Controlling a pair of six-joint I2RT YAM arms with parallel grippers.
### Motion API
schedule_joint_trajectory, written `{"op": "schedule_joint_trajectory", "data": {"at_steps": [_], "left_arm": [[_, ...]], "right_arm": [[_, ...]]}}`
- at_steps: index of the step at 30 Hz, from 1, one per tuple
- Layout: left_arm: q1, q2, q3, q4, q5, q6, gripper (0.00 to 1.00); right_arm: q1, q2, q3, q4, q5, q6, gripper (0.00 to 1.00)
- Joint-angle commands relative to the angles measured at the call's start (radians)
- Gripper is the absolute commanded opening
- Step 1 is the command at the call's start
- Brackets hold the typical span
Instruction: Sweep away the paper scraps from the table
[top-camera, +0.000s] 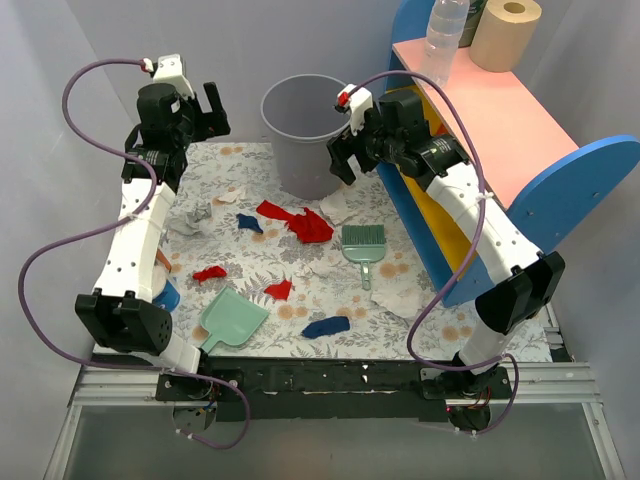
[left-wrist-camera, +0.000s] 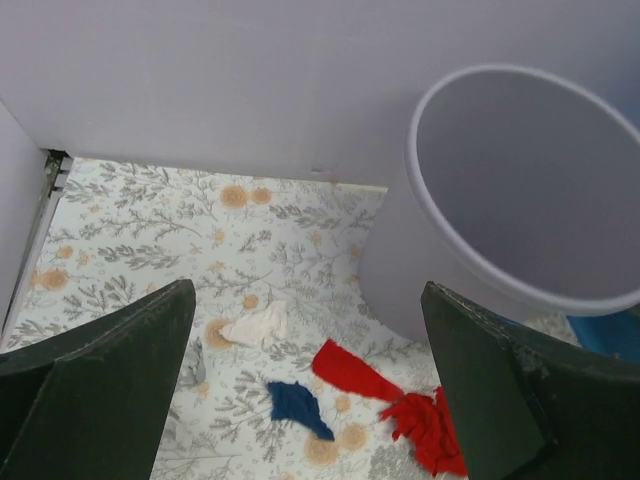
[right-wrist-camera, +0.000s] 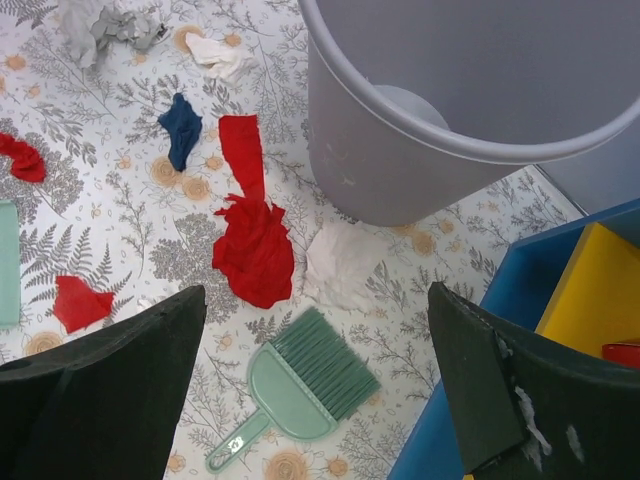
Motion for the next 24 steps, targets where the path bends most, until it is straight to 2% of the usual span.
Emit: {"op": "schedule_joint_trajectory", "data": {"at_steps": [1, 2, 3, 6, 10, 12, 16, 19, 24], "left_arm": [[-0.002, -0.111, -0.179, 0.061, 0.084, 0.079, 0.98], [-0.002, -0.133, -0.213, 0.064, 0.084, 0.102, 0.98], [-0.002, -0.165, -0.241, 0.063, 0.169, 0.131, 0.98], [-0.002, -0.233, -0.336, 0.032, 0.286, 0.249, 0.98], [0.0, -0.279, -0.425, -0.049, 0.362, 0.366, 0.98], [-0.002, -0.271, -0.434, -0.118, 0.365, 0.416, 0.98], [0.0, -0.236, -0.451, -0.398, 0.377, 0.521, 0.97], [0.0, -0.234, -0.523, -0.533, 0.354, 0.589, 0.95], [0.0, -0.302, -0.685, -0.522, 0.31, 0.588, 0.94]], "right_arm": [[0.005, -0.022, -0.011, 0.015, 0.008, 0.011, 0.98], [0.005, -0.036, -0.056, 0.009, 0.008, -0.009, 0.98], [0.005, -0.045, -0.08, -0.002, 0.011, -0.02, 0.97], [0.005, -0.09, -0.203, -0.02, 0.023, -0.081, 0.96], [0.005, -0.145, -0.361, -0.051, 0.037, -0.135, 0.96], [0.005, -0.169, -0.439, -0.06, 0.039, -0.147, 0.95], [0.007, -0.212, -0.557, -0.066, 0.016, -0.151, 0.93], [0.008, -0.237, -0.64, -0.042, 0.069, -0.143, 0.93], [0.007, -0.234, -0.72, 0.018, 0.236, -0.086, 0.88]]}}
